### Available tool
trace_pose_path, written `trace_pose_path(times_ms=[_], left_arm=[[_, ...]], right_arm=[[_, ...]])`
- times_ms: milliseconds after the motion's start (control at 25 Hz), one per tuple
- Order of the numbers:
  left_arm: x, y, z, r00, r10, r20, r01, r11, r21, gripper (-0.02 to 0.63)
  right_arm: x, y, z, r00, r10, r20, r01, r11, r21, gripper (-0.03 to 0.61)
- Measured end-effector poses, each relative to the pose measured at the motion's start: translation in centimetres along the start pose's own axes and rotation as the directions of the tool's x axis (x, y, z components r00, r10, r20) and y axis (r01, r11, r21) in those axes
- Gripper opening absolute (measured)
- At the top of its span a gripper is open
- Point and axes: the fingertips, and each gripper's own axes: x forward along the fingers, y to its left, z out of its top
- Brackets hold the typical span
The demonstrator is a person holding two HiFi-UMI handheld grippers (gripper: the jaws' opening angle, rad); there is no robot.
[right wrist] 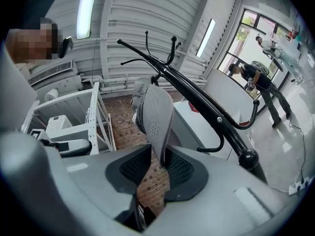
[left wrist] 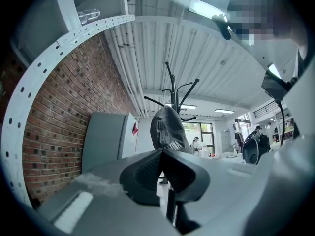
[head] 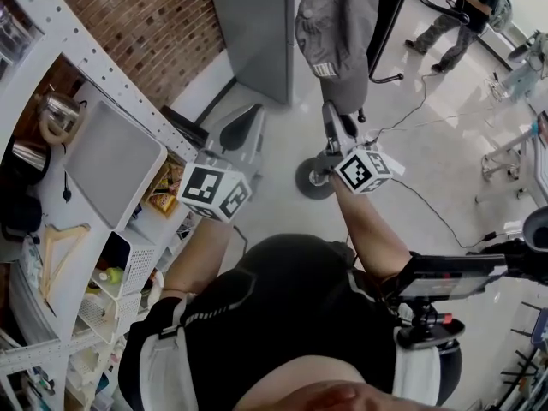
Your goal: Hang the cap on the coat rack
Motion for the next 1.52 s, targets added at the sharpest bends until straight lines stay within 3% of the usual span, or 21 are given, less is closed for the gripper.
trace_pose_path(times_ms=[280,480,920,1280,1520], left_arm=[[-0.4,0.3,0.1,1.0,0.015,0.0,-0.015,1.0,0.007,0.003],[-0.6,0.7,0.2,1.0,0.031,-0.002,-0.031,0.999,0.014,0.003],[-0.6,0.0,-0.3,0.999,0.037,-0.011,-0.037,0.999,0.012,0.003],[0.8,-2.7,-0.9,0.999,0.033,-0.015,-0.033,0.999,-0.006,0.003],[2.3,-5.7,-1.4,0.999,0.032,-0.022,-0.032,0.999,-0.027,0.003]], right_arm=[[1.8,-3.9,-1.7,0.995,-0.087,-0.052,0.089,0.995,0.038,0.091],[2.6,-4.8,-2.9,0.991,-0.102,-0.086,0.104,0.994,0.023,0.083],[1.6,-2.4,-2.3,0.989,-0.075,-0.131,0.068,0.996,-0.054,0.071],[-2.3,0.2,-1.1,0.979,-0.003,-0.202,0.005,1.0,0.011,0.074],[-5.2,0.6,1.6,0.973,0.028,-0.23,-0.037,0.999,-0.034,0.072]])
